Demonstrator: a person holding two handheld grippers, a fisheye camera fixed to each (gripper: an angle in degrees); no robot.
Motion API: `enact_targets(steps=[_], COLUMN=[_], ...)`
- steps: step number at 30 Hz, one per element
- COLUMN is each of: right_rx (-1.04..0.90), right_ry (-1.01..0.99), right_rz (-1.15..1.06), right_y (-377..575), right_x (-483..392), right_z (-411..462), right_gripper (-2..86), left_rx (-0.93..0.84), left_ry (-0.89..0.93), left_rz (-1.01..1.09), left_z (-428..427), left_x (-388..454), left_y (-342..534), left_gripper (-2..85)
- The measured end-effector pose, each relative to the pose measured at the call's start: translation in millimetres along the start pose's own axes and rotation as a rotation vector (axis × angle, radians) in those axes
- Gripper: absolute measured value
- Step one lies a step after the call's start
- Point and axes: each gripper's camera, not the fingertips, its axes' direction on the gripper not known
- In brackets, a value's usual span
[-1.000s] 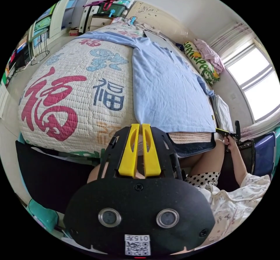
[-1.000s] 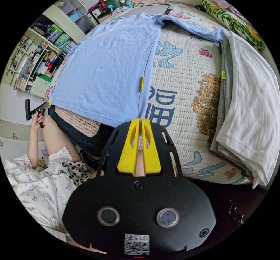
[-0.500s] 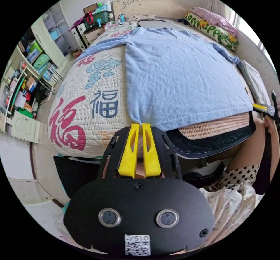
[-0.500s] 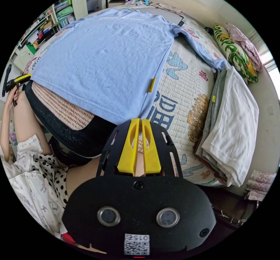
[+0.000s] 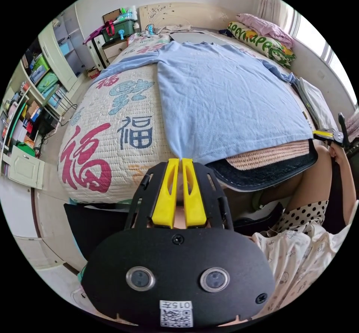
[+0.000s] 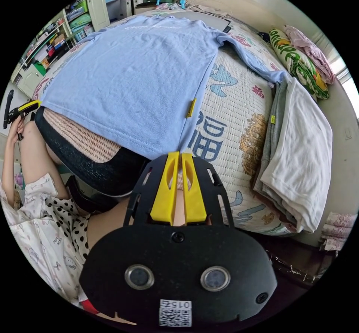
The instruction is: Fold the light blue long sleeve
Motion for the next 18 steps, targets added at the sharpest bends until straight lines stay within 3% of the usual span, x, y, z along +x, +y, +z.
enact_targets(steps=[10,18], right_rx=[-0.009,-0.016], right_ry=[-0.123,-0.201], right_rz=[0.040,0.052], right_y=[-17.3,-29.9], right_x=[61.1,110.2], right_z=[-2.1,-14.0], right_gripper=[0.3,0.3], left_rx=[-0.062,-0.066], left_ry=[-0.014,0.127], left_rz=[-0.048,-0.118], left_z=[2.8,0.9], left_x=[-8.8,-52.8], left_y=[-56.4,-82.2], left_gripper=[-0.1,0.2])
